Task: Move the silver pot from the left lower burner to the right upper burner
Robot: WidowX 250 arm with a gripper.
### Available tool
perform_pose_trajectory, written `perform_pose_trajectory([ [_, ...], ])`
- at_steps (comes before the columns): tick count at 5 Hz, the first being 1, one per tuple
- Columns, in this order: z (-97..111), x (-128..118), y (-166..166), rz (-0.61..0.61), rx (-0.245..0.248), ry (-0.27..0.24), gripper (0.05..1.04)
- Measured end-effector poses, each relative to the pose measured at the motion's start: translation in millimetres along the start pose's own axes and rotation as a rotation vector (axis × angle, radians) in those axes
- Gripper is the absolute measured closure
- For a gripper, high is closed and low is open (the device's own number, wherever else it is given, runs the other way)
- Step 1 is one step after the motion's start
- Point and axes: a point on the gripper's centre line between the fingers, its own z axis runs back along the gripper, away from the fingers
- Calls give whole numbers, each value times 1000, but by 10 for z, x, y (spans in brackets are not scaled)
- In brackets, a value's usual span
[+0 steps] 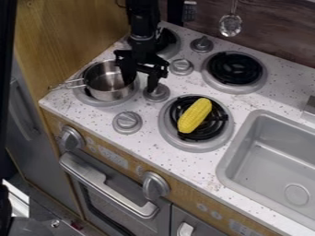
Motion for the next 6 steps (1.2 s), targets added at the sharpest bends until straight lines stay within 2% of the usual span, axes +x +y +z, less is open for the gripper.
perform_pose_trajectory([
  [1,-111,-86,-59,-16,-3,5,708],
  [2,-136,-134,-200,-66,7,18,917],
  [3,-112,-144,-261,-98,20,13,982],
  [4,89,-65,-492,-202,42,-53,1000],
  [5,207,-10,-1067,-328,20,-129,1009],
  [6,452,162,-1447,-368,-12,-205,1009],
])
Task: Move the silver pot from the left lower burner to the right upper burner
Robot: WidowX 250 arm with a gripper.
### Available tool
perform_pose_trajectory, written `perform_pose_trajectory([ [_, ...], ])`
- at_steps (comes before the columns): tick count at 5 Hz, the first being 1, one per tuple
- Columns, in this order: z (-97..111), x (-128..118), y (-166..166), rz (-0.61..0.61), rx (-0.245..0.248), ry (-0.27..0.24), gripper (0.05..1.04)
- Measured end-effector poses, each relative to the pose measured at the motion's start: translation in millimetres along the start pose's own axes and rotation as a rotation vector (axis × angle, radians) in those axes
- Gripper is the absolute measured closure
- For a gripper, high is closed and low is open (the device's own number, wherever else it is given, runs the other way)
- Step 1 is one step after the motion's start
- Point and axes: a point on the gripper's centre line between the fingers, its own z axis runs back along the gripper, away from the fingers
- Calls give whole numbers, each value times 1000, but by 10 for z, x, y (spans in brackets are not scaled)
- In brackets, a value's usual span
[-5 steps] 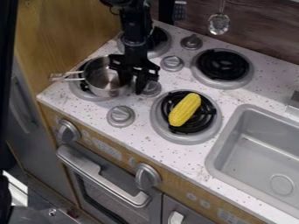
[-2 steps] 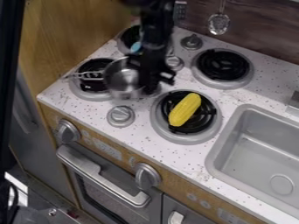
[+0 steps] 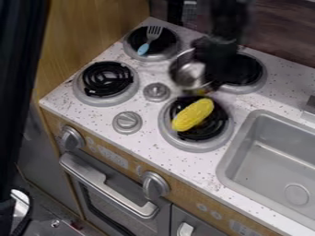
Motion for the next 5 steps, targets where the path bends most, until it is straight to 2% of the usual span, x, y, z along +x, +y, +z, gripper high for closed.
perform_pose_trajectory([
  [1,-27,156,-254,-67,1,-22,1009],
  [3,-206,347,-325,-99,22,-52,1009],
  [4,-363,454,-394,-107,17,-76,1009],
  [5,-399,601,-400,-113,28,-70,1009],
])
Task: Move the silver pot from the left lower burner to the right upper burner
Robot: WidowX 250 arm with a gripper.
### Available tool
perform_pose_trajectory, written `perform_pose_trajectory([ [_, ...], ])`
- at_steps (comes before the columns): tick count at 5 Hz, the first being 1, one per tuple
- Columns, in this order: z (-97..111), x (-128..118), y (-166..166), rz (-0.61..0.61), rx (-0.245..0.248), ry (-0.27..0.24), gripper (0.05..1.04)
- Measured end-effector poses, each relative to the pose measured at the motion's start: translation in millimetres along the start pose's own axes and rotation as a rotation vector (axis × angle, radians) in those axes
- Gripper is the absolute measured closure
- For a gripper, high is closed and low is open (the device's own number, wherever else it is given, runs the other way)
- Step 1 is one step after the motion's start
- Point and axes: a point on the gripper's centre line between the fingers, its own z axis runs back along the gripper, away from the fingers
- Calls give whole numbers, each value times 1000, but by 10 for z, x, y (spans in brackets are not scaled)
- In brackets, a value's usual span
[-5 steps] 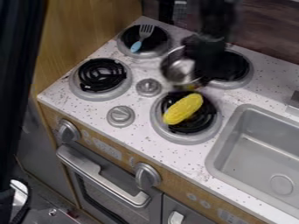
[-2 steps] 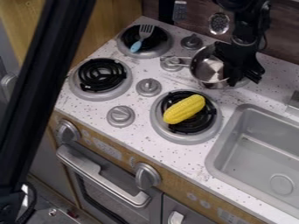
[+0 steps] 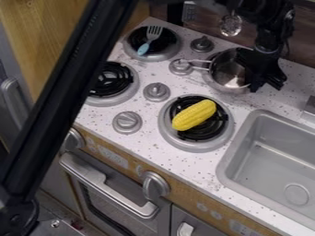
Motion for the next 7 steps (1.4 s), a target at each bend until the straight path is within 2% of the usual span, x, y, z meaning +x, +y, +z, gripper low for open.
perform_pose_trajectory([
  [4,-92,338,-27,-30,2,-40,987],
  [5,-182,246,-47,8,-5,-20,812],
  [6,-176,119,24,42,23,2,537],
  [7,6,99,79,67,47,-58,232],
])
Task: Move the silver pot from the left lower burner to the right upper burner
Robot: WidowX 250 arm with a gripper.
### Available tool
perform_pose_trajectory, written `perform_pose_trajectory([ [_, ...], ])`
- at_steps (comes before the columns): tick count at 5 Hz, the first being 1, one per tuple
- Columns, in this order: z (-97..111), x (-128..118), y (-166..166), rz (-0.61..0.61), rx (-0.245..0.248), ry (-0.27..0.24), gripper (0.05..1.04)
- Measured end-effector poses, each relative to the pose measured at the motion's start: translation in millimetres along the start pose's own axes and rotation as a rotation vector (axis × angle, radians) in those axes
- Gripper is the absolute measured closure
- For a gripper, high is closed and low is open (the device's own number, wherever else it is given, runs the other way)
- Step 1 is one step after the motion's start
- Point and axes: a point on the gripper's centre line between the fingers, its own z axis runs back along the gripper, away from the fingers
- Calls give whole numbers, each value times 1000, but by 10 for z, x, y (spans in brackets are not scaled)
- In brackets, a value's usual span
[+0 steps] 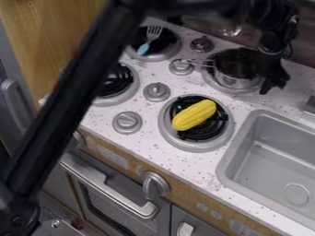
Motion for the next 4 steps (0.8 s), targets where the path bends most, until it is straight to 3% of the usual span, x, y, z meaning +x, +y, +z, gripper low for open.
perform_pose_trajectory([
  [1,306,-30,74,25,22,-74,83],
  [2,621,-137,103,38,15,-103,84],
  [3,763,-437,44,71,-35,54,84],
  [4,841,-713,-60,123,-102,147,84],
])
